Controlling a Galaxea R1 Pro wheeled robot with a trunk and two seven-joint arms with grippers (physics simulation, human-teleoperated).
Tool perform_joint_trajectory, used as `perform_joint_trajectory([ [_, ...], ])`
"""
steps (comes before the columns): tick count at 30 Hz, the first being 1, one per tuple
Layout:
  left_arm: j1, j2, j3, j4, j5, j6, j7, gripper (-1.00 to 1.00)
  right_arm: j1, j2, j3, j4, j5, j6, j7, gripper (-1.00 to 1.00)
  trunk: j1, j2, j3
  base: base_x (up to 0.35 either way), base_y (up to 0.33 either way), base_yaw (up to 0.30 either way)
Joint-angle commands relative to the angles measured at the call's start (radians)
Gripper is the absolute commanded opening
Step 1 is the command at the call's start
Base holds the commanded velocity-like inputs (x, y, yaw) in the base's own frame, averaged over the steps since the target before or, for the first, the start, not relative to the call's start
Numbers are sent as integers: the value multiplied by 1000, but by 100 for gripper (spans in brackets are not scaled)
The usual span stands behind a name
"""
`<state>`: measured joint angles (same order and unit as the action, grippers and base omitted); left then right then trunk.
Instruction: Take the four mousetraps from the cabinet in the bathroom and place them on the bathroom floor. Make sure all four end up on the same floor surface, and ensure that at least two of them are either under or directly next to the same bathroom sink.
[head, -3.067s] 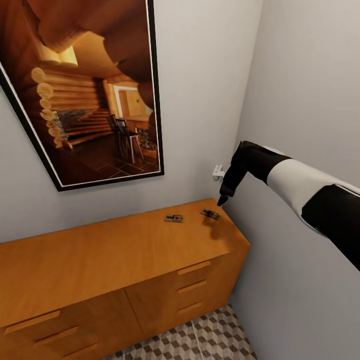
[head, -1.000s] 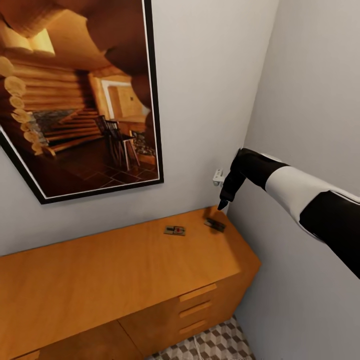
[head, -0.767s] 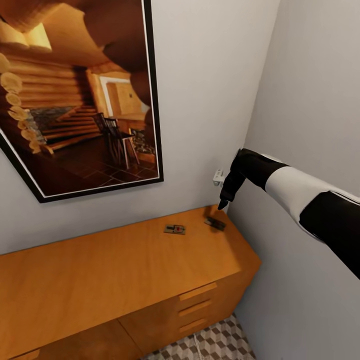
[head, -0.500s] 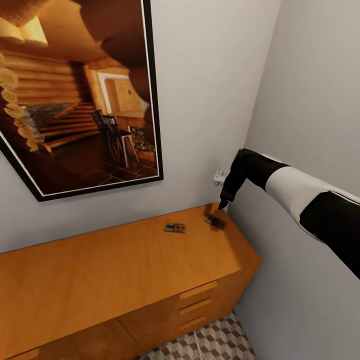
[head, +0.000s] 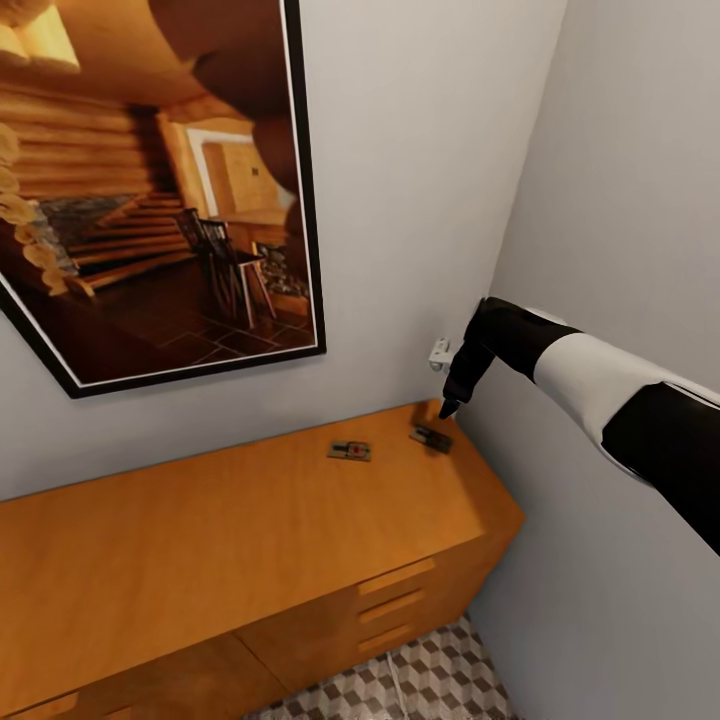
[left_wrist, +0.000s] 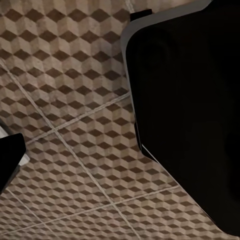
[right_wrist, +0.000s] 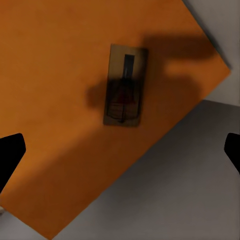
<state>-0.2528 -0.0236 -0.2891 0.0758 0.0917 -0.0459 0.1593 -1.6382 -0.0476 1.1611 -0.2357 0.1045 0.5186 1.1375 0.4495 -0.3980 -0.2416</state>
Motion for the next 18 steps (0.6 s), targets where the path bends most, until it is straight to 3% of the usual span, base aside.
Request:
perform_joint_trajectory([
  [1, -2, -1, -8, 4, 9, -5, 2, 100, 0, -1, -6, -4, 10, 7, 6, 100, 0, -2, -4, 0, 0, 0],
  [18, 4, -1, -8, 4, 9, -5, 1, 100, 0, -21, -7, -4, 10, -33, 5, 100, 0, -2, -31, 0, 0, 0],
])
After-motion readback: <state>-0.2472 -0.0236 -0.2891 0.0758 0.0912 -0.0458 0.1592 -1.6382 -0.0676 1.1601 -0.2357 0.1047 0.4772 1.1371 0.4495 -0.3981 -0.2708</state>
